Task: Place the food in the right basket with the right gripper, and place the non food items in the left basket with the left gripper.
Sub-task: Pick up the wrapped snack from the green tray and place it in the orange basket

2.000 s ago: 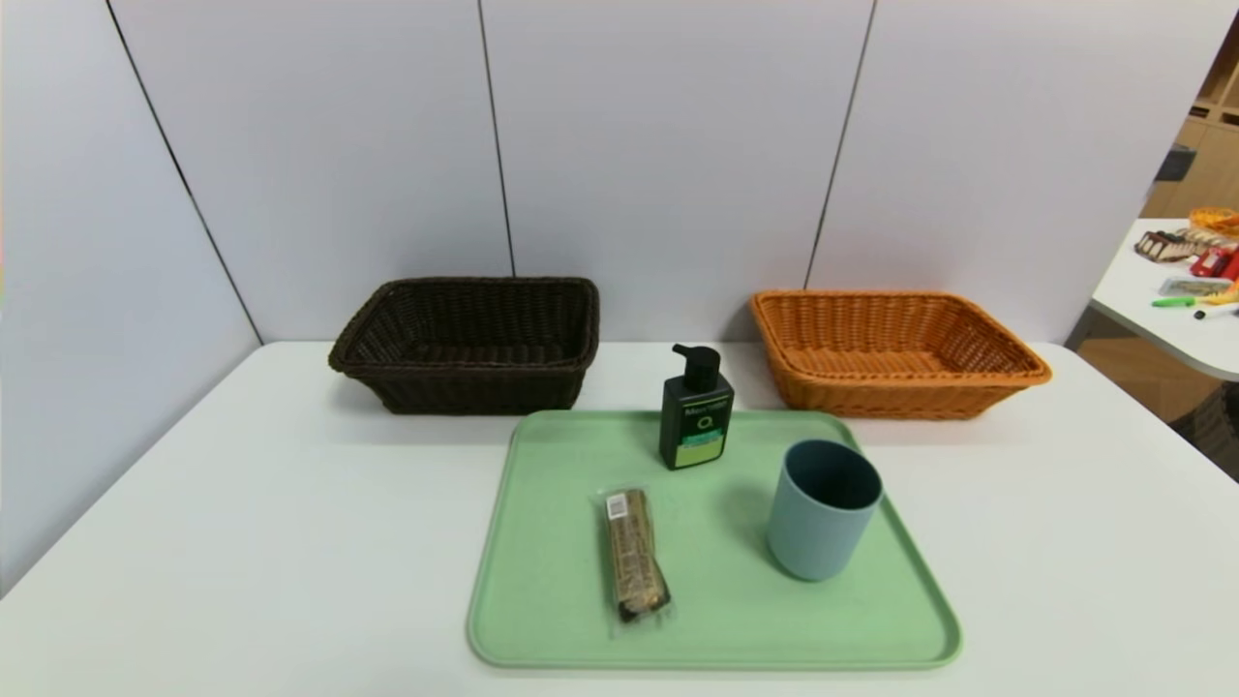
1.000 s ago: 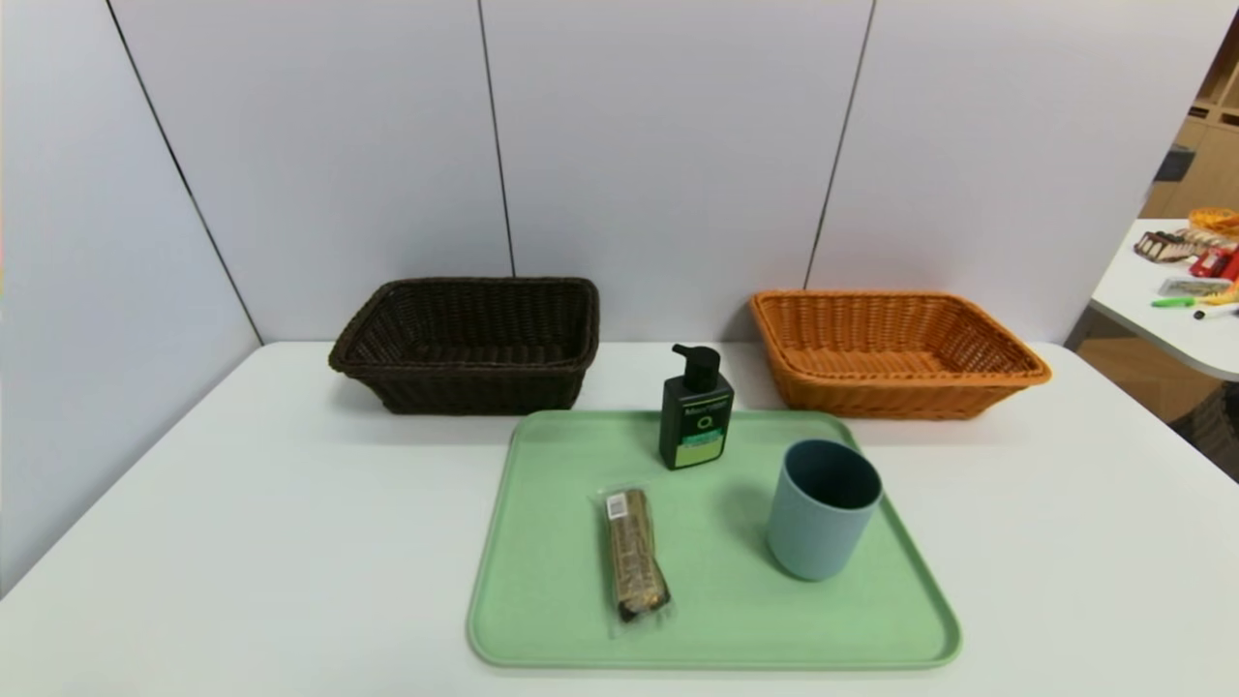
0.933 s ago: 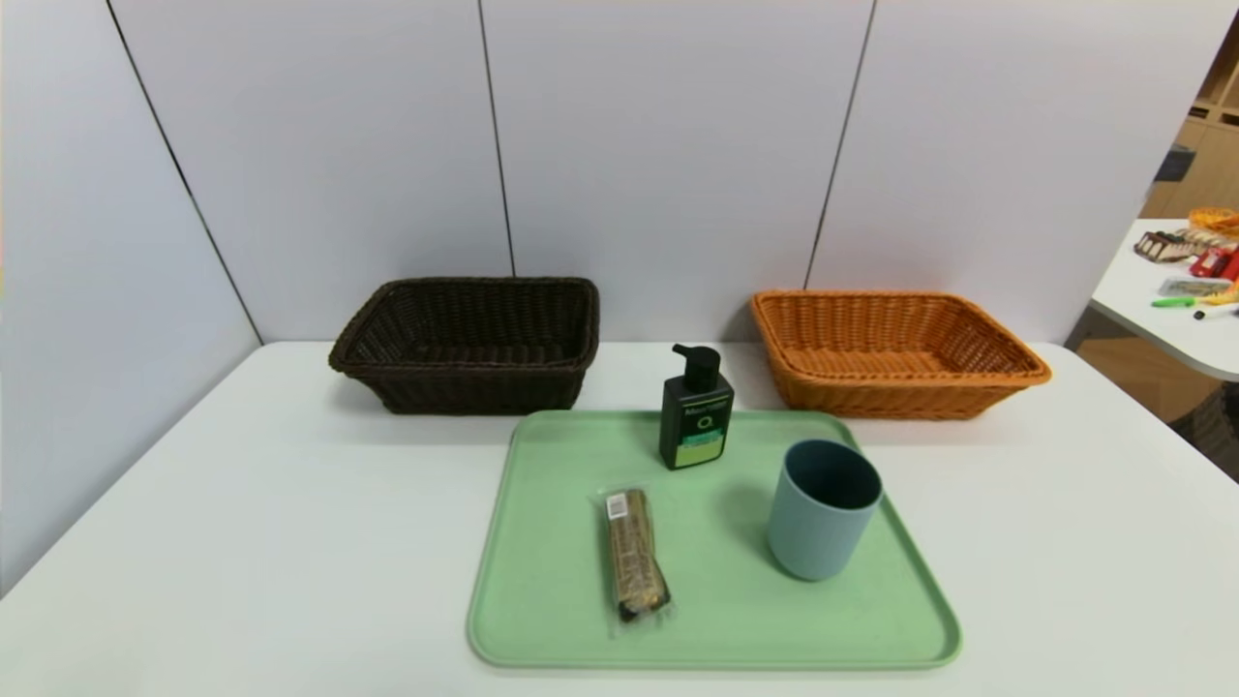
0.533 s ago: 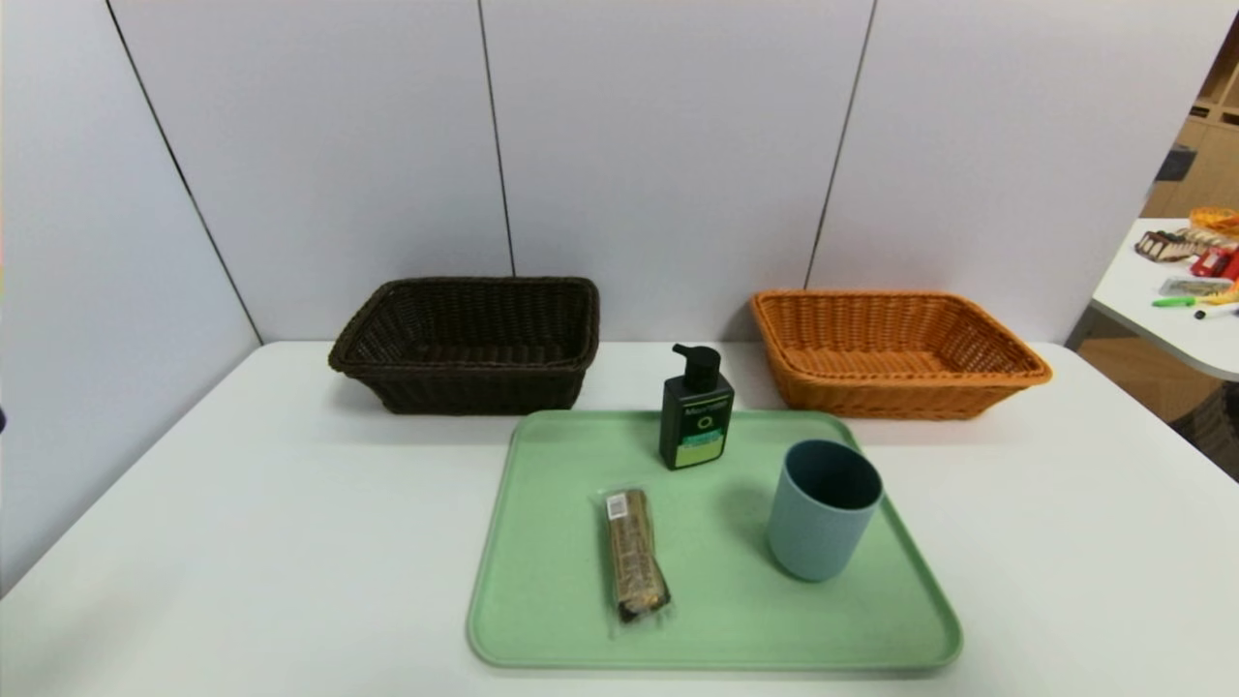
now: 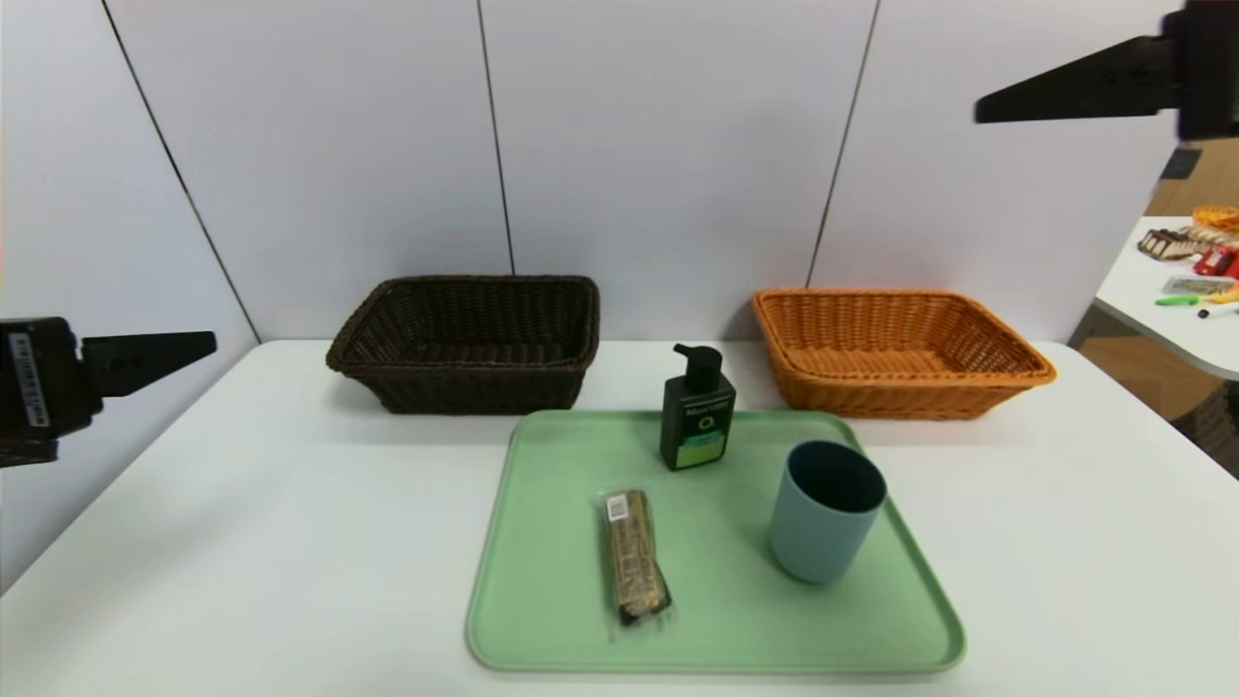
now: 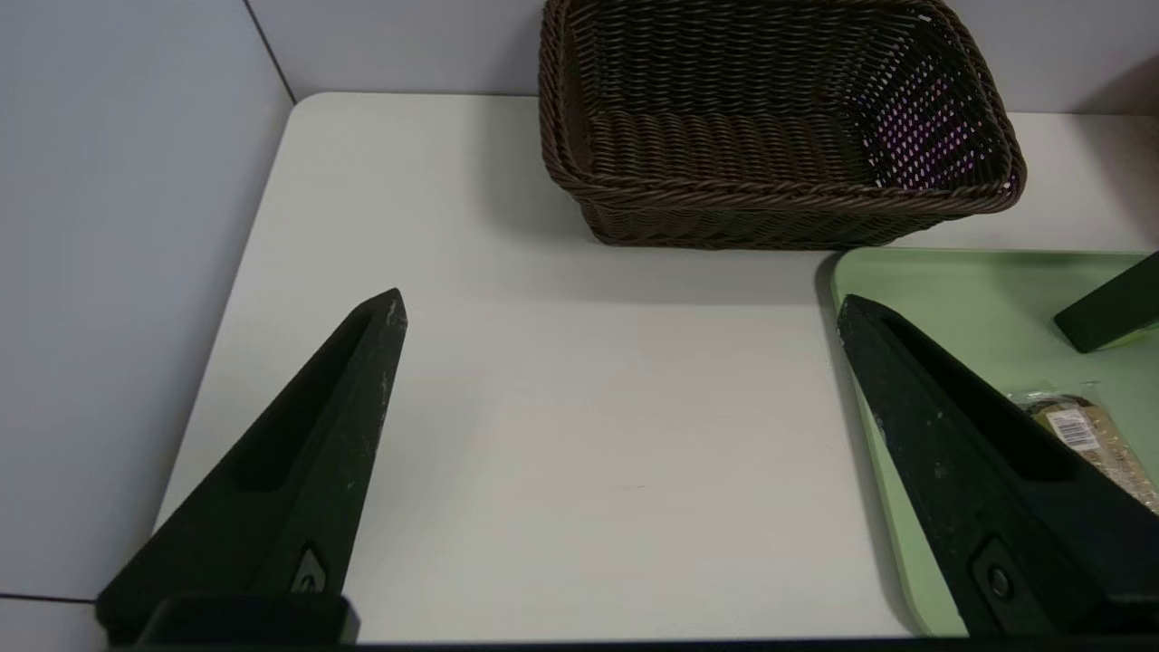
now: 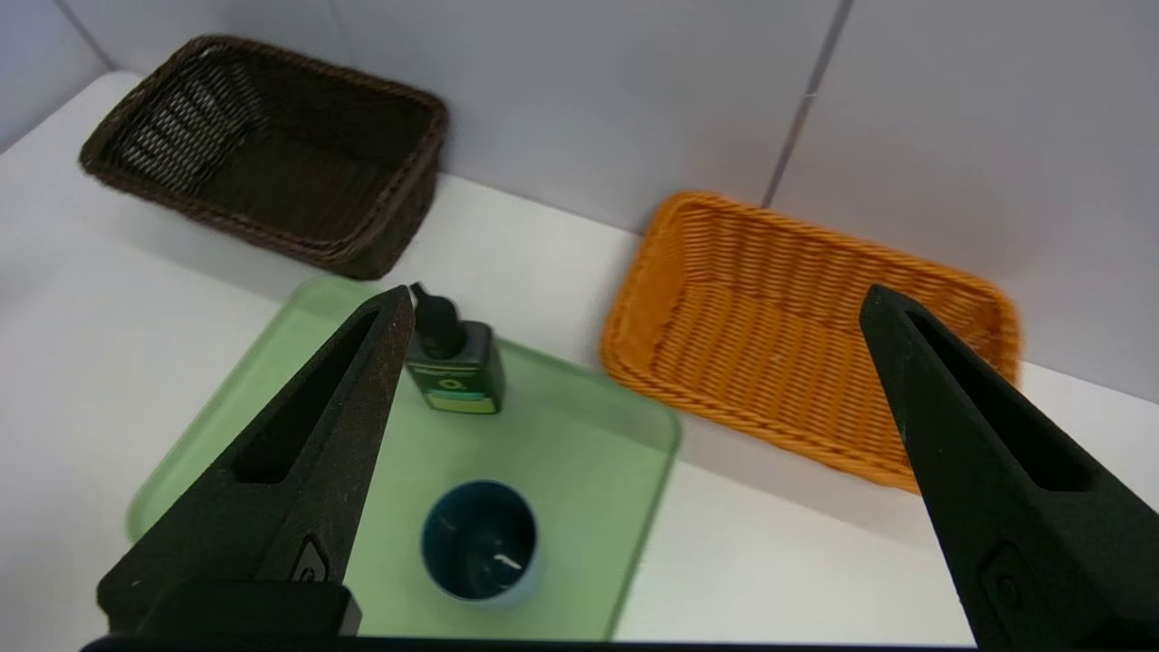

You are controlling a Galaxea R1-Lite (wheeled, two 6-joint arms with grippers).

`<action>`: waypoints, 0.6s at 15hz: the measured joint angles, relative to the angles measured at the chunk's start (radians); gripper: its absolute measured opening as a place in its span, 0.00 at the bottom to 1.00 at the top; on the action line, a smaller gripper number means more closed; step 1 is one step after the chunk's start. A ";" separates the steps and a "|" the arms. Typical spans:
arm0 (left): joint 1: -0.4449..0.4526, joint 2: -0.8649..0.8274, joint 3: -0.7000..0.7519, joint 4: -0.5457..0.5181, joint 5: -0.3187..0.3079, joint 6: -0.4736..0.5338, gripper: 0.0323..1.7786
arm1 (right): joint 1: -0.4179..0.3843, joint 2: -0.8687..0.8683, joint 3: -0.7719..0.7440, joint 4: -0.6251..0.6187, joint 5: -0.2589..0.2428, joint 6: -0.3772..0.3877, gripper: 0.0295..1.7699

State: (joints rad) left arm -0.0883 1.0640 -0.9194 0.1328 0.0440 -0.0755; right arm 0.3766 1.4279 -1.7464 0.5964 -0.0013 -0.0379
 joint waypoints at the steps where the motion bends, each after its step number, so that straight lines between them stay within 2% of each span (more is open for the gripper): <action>1: -0.031 0.023 -0.001 -0.008 0.015 -0.003 0.95 | 0.057 0.042 -0.014 0.003 -0.022 0.018 0.96; 5: -0.086 0.074 -0.001 -0.016 0.043 -0.005 0.95 | 0.272 0.185 -0.071 0.079 -0.155 0.110 0.96; 7: -0.089 0.079 0.002 -0.016 0.044 -0.005 0.95 | 0.362 0.254 -0.144 0.169 -0.226 0.199 0.96; 9: -0.089 0.082 0.005 -0.014 0.045 -0.006 0.95 | 0.425 0.311 -0.184 0.266 -0.254 0.299 0.96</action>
State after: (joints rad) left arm -0.1774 1.1464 -0.9140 0.1187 0.0889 -0.0817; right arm 0.8013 1.7389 -1.9306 0.8621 -0.2549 0.2606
